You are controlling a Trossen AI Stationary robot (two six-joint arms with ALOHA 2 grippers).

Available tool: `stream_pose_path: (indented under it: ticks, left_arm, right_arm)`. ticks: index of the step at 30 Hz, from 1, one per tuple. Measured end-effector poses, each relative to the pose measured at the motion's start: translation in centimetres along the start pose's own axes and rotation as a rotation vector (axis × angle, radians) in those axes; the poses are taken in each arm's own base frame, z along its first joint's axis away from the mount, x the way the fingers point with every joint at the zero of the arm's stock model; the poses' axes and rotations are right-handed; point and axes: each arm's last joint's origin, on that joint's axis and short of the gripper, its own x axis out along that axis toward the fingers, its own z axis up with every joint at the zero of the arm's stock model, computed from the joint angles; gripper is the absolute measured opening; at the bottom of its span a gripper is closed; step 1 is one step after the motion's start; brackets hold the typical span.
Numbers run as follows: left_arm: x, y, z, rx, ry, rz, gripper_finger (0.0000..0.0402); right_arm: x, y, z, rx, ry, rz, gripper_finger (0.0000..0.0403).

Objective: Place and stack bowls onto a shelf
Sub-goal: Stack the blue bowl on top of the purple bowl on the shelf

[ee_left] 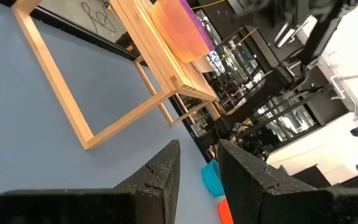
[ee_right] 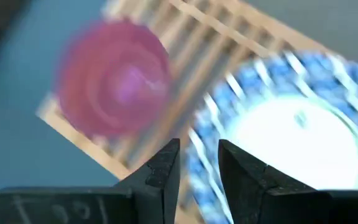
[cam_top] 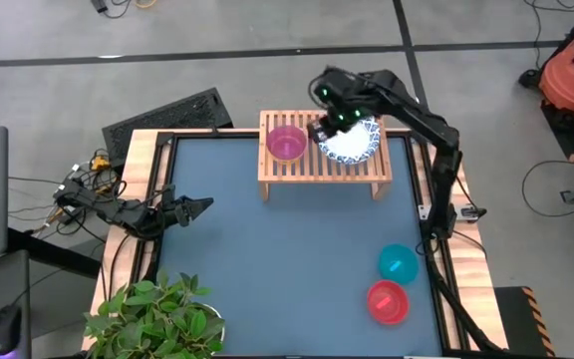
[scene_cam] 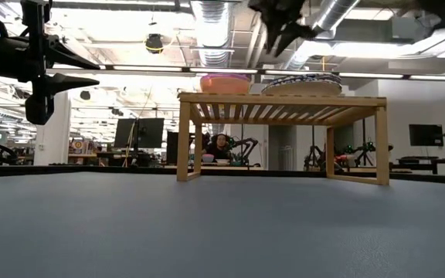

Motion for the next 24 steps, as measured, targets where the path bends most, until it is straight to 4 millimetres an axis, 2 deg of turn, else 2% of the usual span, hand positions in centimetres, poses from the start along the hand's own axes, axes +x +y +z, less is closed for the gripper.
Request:
stream_pose_path:
  ticks: [2,5,8,12,20,24]
  left_arm:
    - [0.0,0.0,0.0,-0.001,0.0,-0.001,0.0094]
    - [0.0,0.0,0.0,-0.002,0.01,-0.007,0.0094]
    - [0.0,0.0,0.0,-0.001,0.013,-0.009,0.0094]
    - [0.0,0.0,0.0,-0.001,0.012,-0.009,0.0094]
    - [0.0,0.0,0.0,-0.002,0.012,-0.009,0.0094]
    - [0.0,0.0,0.0,-0.002,0.009,-0.006,0.0094]
  right_arm:
    - [-0.8,0.5,-1.2,-0.01,-0.007,-0.061,0.0136]
    - [-2.5,1.2,-3.6,-0.026,-0.004,-0.045,0.0136]
    - [-3.1,1.8,-6.3,-0.014,0.021,-0.051,0.0133]
    - [-1.4,2.0,-10.9,0.027,0.127,-0.131,0.0129]
    - [2.2,0.8,-22.6,0.174,0.363,-0.307,0.013]
    - [3.3,0.3,-27.3,0.243,0.43,-0.356,0.013]
